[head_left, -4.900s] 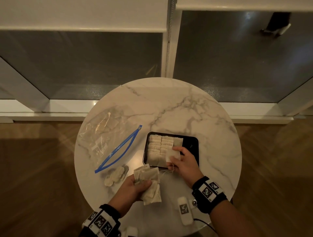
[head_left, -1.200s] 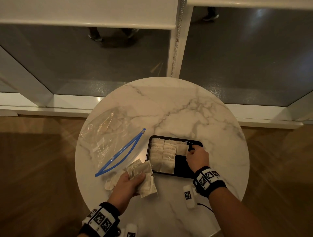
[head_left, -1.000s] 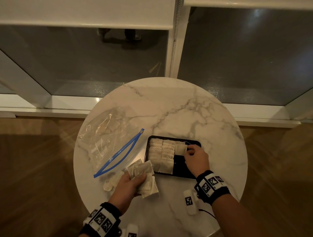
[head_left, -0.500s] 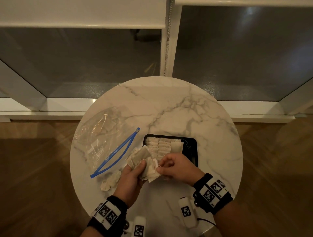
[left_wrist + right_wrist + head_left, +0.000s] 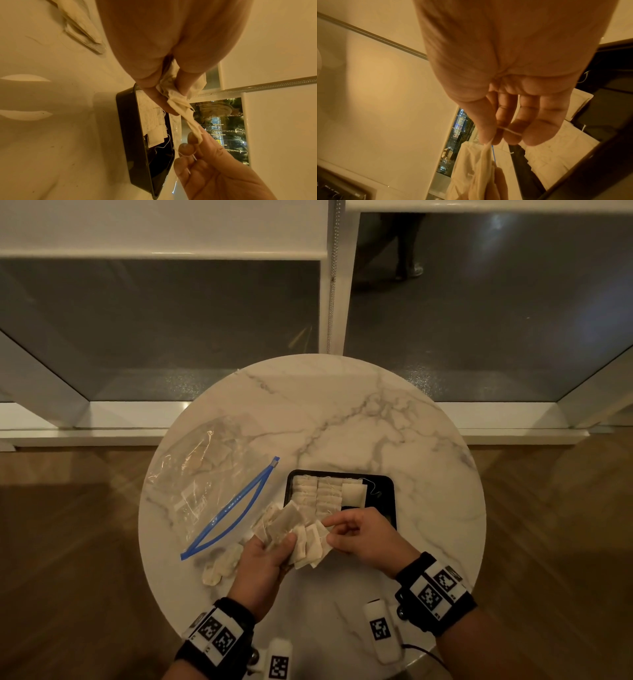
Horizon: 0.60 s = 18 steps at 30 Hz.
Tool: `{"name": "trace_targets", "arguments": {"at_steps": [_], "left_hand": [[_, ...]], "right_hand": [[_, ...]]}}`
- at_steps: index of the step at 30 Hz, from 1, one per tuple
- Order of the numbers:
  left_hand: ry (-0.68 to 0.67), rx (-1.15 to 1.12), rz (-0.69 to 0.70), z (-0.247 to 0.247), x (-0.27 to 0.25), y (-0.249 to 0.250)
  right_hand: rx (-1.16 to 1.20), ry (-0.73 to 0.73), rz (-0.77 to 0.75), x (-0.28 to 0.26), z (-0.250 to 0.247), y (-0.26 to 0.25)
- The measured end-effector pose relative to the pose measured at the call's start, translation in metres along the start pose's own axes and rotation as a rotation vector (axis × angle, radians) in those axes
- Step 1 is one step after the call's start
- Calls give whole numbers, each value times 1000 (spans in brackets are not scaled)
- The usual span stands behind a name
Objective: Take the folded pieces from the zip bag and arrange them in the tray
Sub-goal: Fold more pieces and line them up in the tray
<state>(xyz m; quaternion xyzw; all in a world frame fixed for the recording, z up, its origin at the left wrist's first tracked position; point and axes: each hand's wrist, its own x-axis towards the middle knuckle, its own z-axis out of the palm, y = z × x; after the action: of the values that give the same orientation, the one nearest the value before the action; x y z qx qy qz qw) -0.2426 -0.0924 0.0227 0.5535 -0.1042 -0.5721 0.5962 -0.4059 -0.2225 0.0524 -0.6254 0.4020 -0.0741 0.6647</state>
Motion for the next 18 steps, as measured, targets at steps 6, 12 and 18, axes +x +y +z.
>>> {"name": "trace_targets", "arguments": {"at_steps": [6, 12, 18], "left_hand": [[18, 64, 15, -6, 3, -3], [98, 6, 39, -18, 11, 5], [137, -29, 43, -29, 15, 7]], "right_hand": [[-51, -43, -8, -5, -7, 4], [-133, 39, 28, -2, -23, 13], [-231, 294, 81, 9, -47, 28]]}}
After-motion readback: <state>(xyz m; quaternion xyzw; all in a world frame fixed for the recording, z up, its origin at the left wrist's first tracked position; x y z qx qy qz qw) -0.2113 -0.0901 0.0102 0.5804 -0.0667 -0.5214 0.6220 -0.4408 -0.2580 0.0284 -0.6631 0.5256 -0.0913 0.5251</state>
